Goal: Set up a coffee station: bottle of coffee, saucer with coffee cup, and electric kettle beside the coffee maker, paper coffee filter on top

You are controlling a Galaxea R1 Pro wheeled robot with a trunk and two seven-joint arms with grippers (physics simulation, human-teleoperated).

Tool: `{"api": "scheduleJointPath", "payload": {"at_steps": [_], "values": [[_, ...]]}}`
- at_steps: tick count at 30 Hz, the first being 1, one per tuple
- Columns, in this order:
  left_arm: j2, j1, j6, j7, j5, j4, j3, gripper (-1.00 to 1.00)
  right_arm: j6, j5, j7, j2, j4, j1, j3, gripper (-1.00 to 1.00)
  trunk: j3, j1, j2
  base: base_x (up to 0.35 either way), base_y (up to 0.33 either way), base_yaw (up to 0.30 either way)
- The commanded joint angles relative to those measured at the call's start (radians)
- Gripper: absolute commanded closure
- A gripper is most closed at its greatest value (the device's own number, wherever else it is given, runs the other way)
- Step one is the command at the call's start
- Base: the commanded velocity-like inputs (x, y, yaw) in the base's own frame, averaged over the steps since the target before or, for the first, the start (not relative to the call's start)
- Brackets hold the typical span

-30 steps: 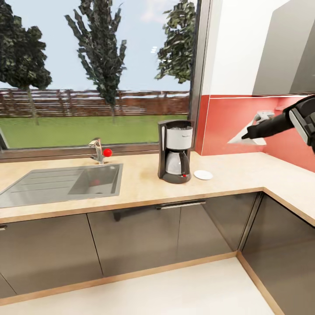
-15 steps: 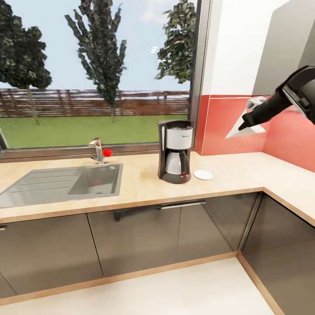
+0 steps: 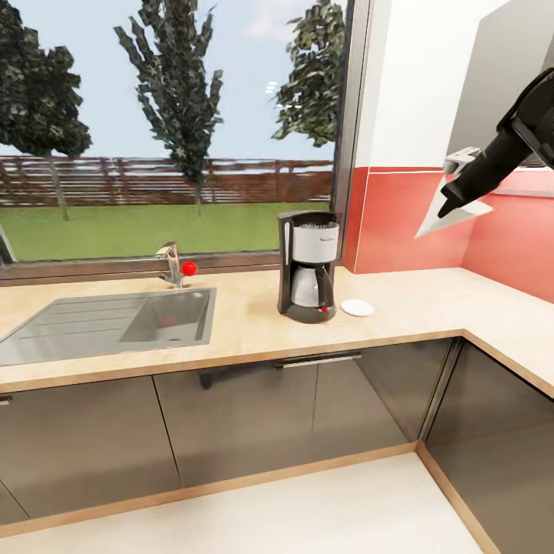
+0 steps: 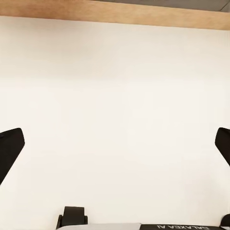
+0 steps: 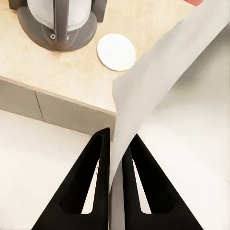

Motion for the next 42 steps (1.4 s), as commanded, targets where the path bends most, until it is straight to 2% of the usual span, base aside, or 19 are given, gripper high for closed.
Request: {"api": "scheduleJointPath", "payload": {"at_steps": [1,2,3,7,18,21,24,29,42], "values": [[0.0,0.0,-0.001,-0.006,0.001,-0.001,0.003,-1.0,0.009,0.039,0.031,0.002,-0.003,-0.007,0.0,1.0,-0.001,0.0,-0.001,0.0,0.0,0.0],[0.0,0.0,-0.001,-0.006,0.001,0.0,0.003,-1.0,0.008,0.069,0.056,0.004,-0.004,-0.013,0.0,1.0,-0.001,0.0,-0.001,0.0,0.0,0.0],[0.0,0.0,-0.001,-0.006,0.001,0.0,0.003,-1.0,0.007,0.081,0.067,0.007,-0.004,-0.016,0.0,1.0,-0.001,0.0,-0.001,0.0,0.0,0.0],[0.0,0.001,-0.001,-0.006,0.001,-0.001,0.004,-1.0,0.005,0.104,0.083,0.017,-0.006,-0.02,0.0,1.0,-0.001,0.0,-0.001,0.0,0.0,0.0],[0.0,0.001,-0.001,-0.007,0.001,-0.002,0.008,-1.0,0.004,0.108,0.087,0.033,-0.009,-0.021,0.001,1.0,-0.001,0.0,-0.001,0.08,0.0,0.0],[0.0,0.0,-0.001,-0.008,0.001,-0.002,0.028,-1.0,0.004,0.107,0.087,0.034,-0.011,-0.021,0.001,1.0,-0.001,0.0,-0.001,0.049,0.0,0.0],[0.001,0.0,-0.001,-0.009,0.001,-0.001,0.065,-1.0,0.004,0.107,0.103,0.035,-0.013,-0.021,0.001,1.0,-0.001,0.0,-0.001,0.023,0.0,0.0],[0.001,0.0,-0.001,-0.01,0.001,0.0,0.086,-1.0,-0.014,0.108,0.139,0.035,-0.029,-0.021,0.001,1.0,-0.001,0.0,-0.001,0.151,0.0,0.0],[0.001,0.0,0.002,-0.009,0.001,0.0,0.092,-1.0,-0.028,0.108,0.15,0.035,-0.044,-0.021,0.001,1.0,-0.001,0.0,-0.001,0.153,-0.047,0.0]]}}
